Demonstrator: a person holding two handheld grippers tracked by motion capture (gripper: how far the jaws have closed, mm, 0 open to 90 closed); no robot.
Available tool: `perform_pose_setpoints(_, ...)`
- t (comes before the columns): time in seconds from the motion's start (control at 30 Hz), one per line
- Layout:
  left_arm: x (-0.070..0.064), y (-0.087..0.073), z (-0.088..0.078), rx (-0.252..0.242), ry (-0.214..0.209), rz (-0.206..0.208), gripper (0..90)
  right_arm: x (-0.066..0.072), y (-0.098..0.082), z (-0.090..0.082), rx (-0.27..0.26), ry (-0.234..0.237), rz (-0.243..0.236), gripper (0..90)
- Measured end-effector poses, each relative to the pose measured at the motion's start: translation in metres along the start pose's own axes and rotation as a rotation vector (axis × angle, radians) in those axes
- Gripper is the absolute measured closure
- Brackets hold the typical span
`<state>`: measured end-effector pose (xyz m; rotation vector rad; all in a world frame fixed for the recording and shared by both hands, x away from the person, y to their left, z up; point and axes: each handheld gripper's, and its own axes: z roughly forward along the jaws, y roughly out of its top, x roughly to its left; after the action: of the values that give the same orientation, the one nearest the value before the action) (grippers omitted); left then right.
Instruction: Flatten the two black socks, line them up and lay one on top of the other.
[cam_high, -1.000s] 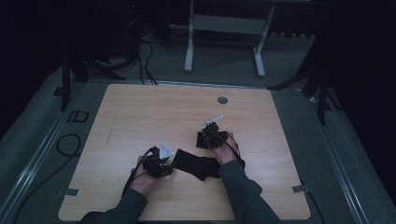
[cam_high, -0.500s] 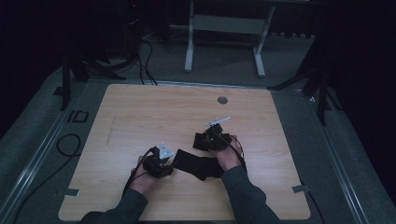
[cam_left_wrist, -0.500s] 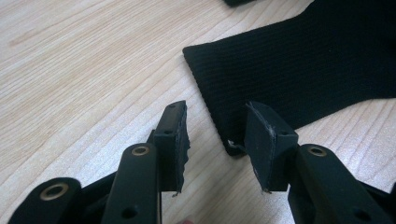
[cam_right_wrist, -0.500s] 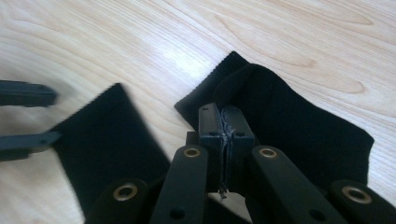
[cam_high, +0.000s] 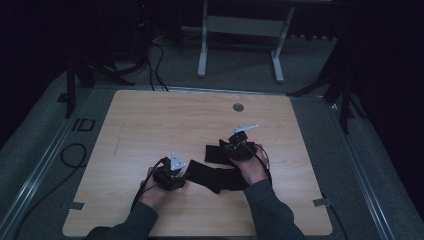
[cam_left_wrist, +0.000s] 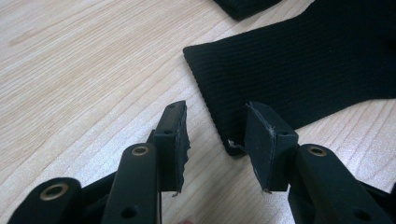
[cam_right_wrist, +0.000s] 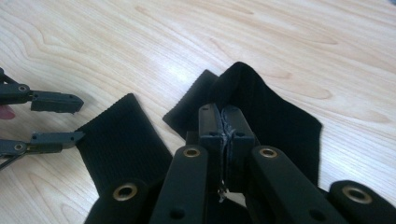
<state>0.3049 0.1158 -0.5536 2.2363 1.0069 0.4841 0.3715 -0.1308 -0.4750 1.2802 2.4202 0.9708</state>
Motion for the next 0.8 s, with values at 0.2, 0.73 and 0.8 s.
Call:
perform_pose_setpoints(0.2, 0.0, 0.0, 0.0, 0.001, 0.0, 0.001, 59.6, -0.014, -0.004, -0.013, -0.015, -0.021, 0.027, 87.9)
perform_pose_setpoints(0.73, -0.001, 0.0, 0.0, -0.001, -0.001, 0.0, 59.3, -0.057, -0.034, -0.03, -0.012, -0.075, 0.123, 87.7)
perform_pose_setpoints(0.8, -0.001, 0.0, 0.0, -0.001, -0.001, 0.0, 59.3, -0.059, -0.037, -0.032, -0.011, -0.076, 0.128, 87.7)
